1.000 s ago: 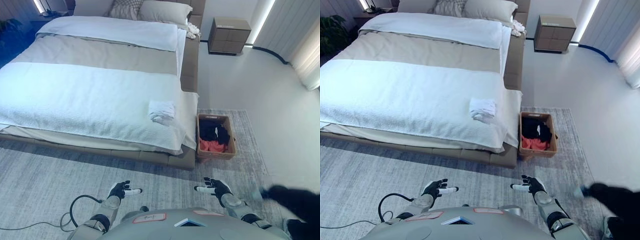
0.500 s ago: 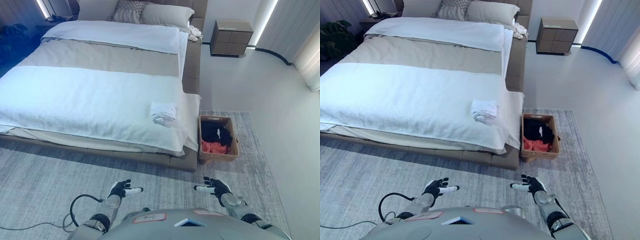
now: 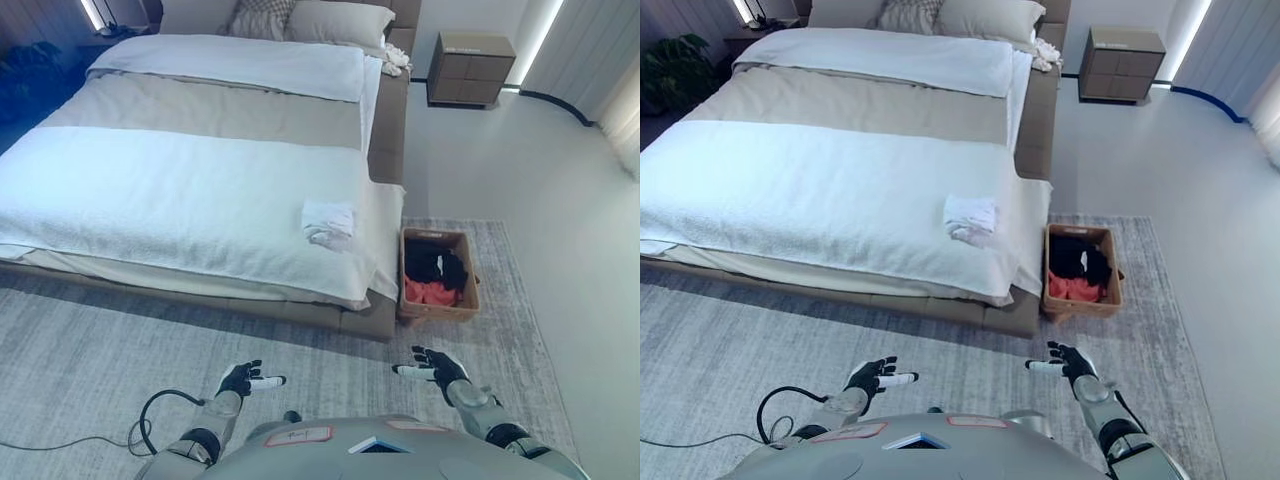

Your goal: Put the clothes on the bed into the basket.

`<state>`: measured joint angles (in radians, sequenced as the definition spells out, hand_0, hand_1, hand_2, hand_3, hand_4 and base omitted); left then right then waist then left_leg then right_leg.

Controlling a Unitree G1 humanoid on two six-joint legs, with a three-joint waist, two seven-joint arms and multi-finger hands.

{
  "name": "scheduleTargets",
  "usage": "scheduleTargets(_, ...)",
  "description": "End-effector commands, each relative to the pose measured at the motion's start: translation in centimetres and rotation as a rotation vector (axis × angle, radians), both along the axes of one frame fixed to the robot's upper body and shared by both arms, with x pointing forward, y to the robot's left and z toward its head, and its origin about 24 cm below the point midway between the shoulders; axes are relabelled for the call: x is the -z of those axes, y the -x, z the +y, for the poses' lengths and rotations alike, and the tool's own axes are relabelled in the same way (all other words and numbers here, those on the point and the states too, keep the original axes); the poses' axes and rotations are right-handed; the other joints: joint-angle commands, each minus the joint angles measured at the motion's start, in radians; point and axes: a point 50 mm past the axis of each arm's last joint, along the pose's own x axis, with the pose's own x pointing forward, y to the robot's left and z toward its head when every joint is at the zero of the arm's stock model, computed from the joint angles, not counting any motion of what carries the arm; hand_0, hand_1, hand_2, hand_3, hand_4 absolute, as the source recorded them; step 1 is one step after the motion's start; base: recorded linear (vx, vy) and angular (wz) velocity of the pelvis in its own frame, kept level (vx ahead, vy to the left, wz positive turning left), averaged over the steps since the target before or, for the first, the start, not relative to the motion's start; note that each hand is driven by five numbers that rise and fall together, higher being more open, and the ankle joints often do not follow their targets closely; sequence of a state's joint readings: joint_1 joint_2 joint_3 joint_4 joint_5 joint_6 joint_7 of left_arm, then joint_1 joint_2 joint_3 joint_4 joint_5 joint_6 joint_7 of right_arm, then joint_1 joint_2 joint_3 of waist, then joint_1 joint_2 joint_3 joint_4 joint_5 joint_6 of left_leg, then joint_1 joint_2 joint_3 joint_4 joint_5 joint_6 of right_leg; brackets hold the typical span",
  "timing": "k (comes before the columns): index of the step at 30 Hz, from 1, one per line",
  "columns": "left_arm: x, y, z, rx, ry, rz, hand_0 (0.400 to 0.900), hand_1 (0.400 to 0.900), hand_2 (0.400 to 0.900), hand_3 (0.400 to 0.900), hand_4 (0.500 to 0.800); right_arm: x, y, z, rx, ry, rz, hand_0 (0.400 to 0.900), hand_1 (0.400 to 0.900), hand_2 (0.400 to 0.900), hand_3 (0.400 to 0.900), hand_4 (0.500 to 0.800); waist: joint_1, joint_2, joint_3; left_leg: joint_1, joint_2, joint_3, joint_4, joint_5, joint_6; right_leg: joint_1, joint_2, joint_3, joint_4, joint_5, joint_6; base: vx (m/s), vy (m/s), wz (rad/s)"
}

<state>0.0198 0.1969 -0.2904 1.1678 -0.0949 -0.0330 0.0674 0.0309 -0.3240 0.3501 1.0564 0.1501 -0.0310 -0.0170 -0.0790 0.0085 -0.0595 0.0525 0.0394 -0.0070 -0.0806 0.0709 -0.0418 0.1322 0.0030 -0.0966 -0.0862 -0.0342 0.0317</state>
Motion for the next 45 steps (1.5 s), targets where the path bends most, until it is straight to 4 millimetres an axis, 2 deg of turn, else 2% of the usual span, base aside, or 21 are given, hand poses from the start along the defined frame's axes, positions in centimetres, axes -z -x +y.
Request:
scheduleTargets(1,-1.4,-3.9,1.4,-0.050,-0.029,-0.134,0.900,0.900,0.900,0.900,0.800,-2.1,-5.2,0.2,-0.045,0.013,-0.205,0.900,0.900,0.900,0.900,0.800,0.014,-0.077,0.019,-0.046,0.010,0.014,0.106,-0.093,-0.027,-0.062,-0.014,0.042,0.017,-0.004,0.001,-0.02,-0.129,-0.02)
scheduleTargets(4,-1.7,-4.8,1.1,-0.057,-0.018,-0.169,0.900,0.900,0.900,0.900,0.800,-2.8,-6.2,0.1,-0.055,0.020,-0.249,0.900,0.900,0.900,0.900,0.800,0.022,-0.093,0.065,-0.153,-0.013,0.012,0.311,-0.120,-0.036,-0.064,-0.016,0.039,0.018,-0.001,-0.009,-0.06,-0.112,0.03)
scheduleTargets(6,-2.0,-5.7,0.8,-0.060,-0.006,-0.207,0.900,0.900,0.900,0.900,0.800,-3.2,-6.7,-0.2,-0.055,0.028,-0.276,0.900,0.900,0.900,0.900,0.800,0.031,-0.095,0.102,-0.216,-0.036,-0.008,0.417,-0.090,-0.036,-0.048,-0.016,0.029,0.011,0.003,-0.016,-0.03,-0.063,0.02)
scheduleTargets(10,-2.5,-6.6,1.0,-0.156,0.002,-0.260,0.900,0.900,0.900,0.900,0.800,-4.0,-7.8,-0.7,-0.034,0.054,-0.324,0.900,0.900,0.900,0.900,0.800,0.040,-0.092,0.118,-0.320,-0.064,-0.007,0.352,-0.060,-0.021,-0.040,-0.018,0.022,0.001,0.005,-0.010,0.08,-0.003,-0.04)
scheduleTargets(13,-2.5,-6.7,1.2,-0.208,-0.009,-0.269,0.900,0.900,0.900,0.900,0.800,-4.4,-8.5,-0.4,-0.043,0.060,-0.355,0.900,0.900,0.900,0.900,0.800,0.045,-0.083,0.124,-0.340,-0.021,-0.011,0.178,0.031,-0.022,-0.042,-0.002,0.035,0.001,0.002,-0.004,0.16,0.041,-0.19)
scheduleTargets(16,-2.7,-7.3,0.7,-0.229,-0.001,-0.294,0.900,0.900,0.900,0.900,0.800,-5.2,-10.1,-0.1,-0.061,0.076,-0.405,0.900,0.900,0.900,0.900,0.800,0.050,-0.057,0.139,-0.397,0.017,0.001,-0.004,0.106,-0.052,-0.032,0.012,0.049,-0.001,-0.022,0.006,0.17,0.102,-0.17)
scheduleTargets(20,-2.9,-7.7,0.6,-0.261,0.004,-0.315,0.900,0.900,0.900,0.900,0.800,-6.4,-11.8,0.7,-0.113,0.073,-0.468,0.900,0.900,0.900,0.900,0.800,0.072,-0.034,0.129,-0.412,0.071,0.072,-0.007,0.154,-0.083,0.031,0.013,0.107,-0.001,-0.059,0.013,0.32,0.186,-0.48)
scheduleTargets(23,-3.1,-7.9,0.8,-0.300,0.005,-0.331,0.900,0.900,0.900,0.900,0.800,-7.1,-12.4,1.1,-0.126,0.067,-0.508,0.900,0.900,0.900,0.900,0.800,0.077,-0.035,0.093,-0.381,0.063,0.108,-0.007,0.196,-0.070,0.104,-0.041,0.104,-0.001,-0.099,0.035,0.51,0.330,-0.22)
scheduleTargets(26,-3.4,-8.4,1.5,-0.250,-0.024,-0.335,0.900,0.900,0.900,0.900,0.800,-5.9,-11.2,1.6,-0.102,0.047,-0.458,0.900,0.900,0.900,0.900,0.800,0.081,-0.077,0.044,-0.334,0.019,0.134,0.008,0.152,-0.020,0.082,-0.113,0.102,0.158,-0.079,0.075,0.56,0.293,-0.03)
scheduleTargets(30,-4.3,-9.4,2.2,-0.201,-0.035,-0.371,0.900,0.900,0.900,0.900,0.800,-5.0,-10.4,2.8,-0.078,-0.008,-0.421,0.900,0.900,0.900,0.900,0.800,0.084,-0.102,0.050,-0.294,-0.038,0.138,0.041,0.067,0.056,-0.117,-0.156,0.109,0.562,0.194,0.083,0.33,0.267,0.10)
scheduleTargets(31,-4.5,-9.8,2.4,-0.194,-0.038,-0.381,0.900,0.900,0.900,0.900,0.800,-5.0,-10.6,3.0,-0.078,-0.013,-0.426,0.900,0.900,0.900,0.900,0.800,0.081,-0.097,0.065,-0.270,-0.051,0.132,0.039,0.052,0.072,-0.168,-0.157,0.095,0.658,0.215,0.073,0.27,0.325,0.09)
scheduleTargets(32,-4.6,-10.0,2.6,-0.192,-0.046,-0.383,0.900,0.900,0.900,0.900,0.800,-5.1,-10.8,3.3,-0.085,-0.011,-0.430,0.900,0.900,0.900,0.900,0.800,0.081,-0.097,0.085,-0.243,-0.069,0.139,0.040,0.029,0.089,-0.191,-0.184,0.043,0.719,0.231,0.071,0.27,0.293,0.08)
scheduleTargets(33,-4.8,-10.1,2.8,-0.185,-0.052,-0.387,0.900,0.900,0.900,0.900,0.800,-5.2,-10.9,3.3,-0.097,0.002,-0.433,0.900,0.900,0.900,0.900,0.800,0.082,-0.092,0.094,-0.221,-0.077,0.129,0.033,0.019,0.097,-0.223,-0.198,0.017,0.755,0.207,0.066,0.36,0.276,0.04)
scheduleTargets(34,-4.9,-10.3,3.1,-0.181,-0.065,-0.389,0.900,0.900,0.900,0.900,0.800,-5.5,-11.5,3.4,-0.116,0.029,-0.449,0.900,0.900,0.900,0.900,0.800,0.083,-0.094,0.108,-0.176,-0.092,0.119,0.010,0.001,0.097,-0.252,-0.218,-0.015,0.752,0.149,0.065,0.39,0.187,0.03)
scheduleTargets(35,-5.2,-10.8,3.4,-0.195,-0.083,-0.397,0.900,0.900,0.900,0.900,0.800,-7.4,-13.8,3.4,-0.165,0.087,-0.537,0.900,0.900,0.900,0.900,0.800,0.086,-0.074,0.127,-0.152,-0.073,0.111,-0.002,0.004,0.091,-0.312,-0.196,-0.064,0.671,0.068,0.037,0.30,0.112,0.01)
scheduleTargets(37,-5.4,-11.2,3.4,-0.190,-0.086,-0.411,0.900,0.900,0.900,0.900,0.800,-8.7,-15.1,3.1,-0.191,0.134,-0.593,0.900,0.900,0.900,0.900,0.800,0.083,-0.066,0.144,-0.139,-0.073,0.100,-0.007,-0.002,0.084,-0.325,-0.190,-0.087,0.608,0.027,0.033,0.17,0.025,0.09)
scheduleTargets(40,-5.7,-11.9,3.0,-0.154,-0.101,-0.425,0.900,0.900,0.900,0.900,0.800,-11.7,-18.1,2.1,-0.267,0.300,-0.697,0.900,0.900,0.900,0.900,0.800,0.077,-0.058,0.165,-0.130,-0.063,0.075,-0.007,-0.026,0.062,-0.341,-0.209,-0.082,0.357,0.056,0.059,0.24,-0.081,0.31)
scheduleTargets(41,-6.0,-12.5,3.0,-0.149,-0.108,-0.444,0.900,0.900,0.900,0.900,0.800,-13.2,-19.1,1.3,-0.282,0.380,-0.741,0.900,0.900,0.900,0.900,0.800,0.066,-0.066,0.175,-0.120,-0.063,0.056,-0.007,-0.044,0.046,-0.364,-0.207,-0.002,0.182,0.132,0.093,0.22,-0.154,0.40)
scheduleTargets(42,-6.1,-12.5,3.0,-0.149,-0.108,-0.444,0.900,0.900,0.900,0.900,0.800,-13.2,-19.1,1.3,-0.282,0.380,-0.741,0.900,0.900,0.900,0.900,0.800,0.067,-0.066,0.173,-0.122,-0.063,0.057,-0.007,-0.044,0.046,-0.365,-0.207,-0.001,0.179,0.135,0.093,0.23,-0.174,0.61)
scheduleTargets(44,-6.6,-13.3,2.8,-0.144,-0.100,-0.476,0.900,0.900,0.900,0.900,0.800,-14.3,-19.6,0.3,-0.278,0.444,-0.770,0.900,0.900,0.900,0.900,0.800,0.049,-0.078,0.185,-0.120,-0.057,0.027,-0.007,-0.054,0.029,-0.406,-0.211,0.113,0.095,0.216,0.126,0.16,-0.182,0.70)
scheduleTargets(45,-6.9,-13.8,2.6,-0.139,-0.099,-0.488,0.900,0.900,0.900,0.900,0.800,-14.7,-19.9,0.1,-0.283,0.473,-0.775,0.900,0.900,0.900,0.900,0.800,0.048,-0.086,0.190,-0.119,-0.055,0.010,-0.007,-0.057,0.024,-0.412,-0.215,0.119,0.086,0.236,0.136,0.18,-0.241,0.92)
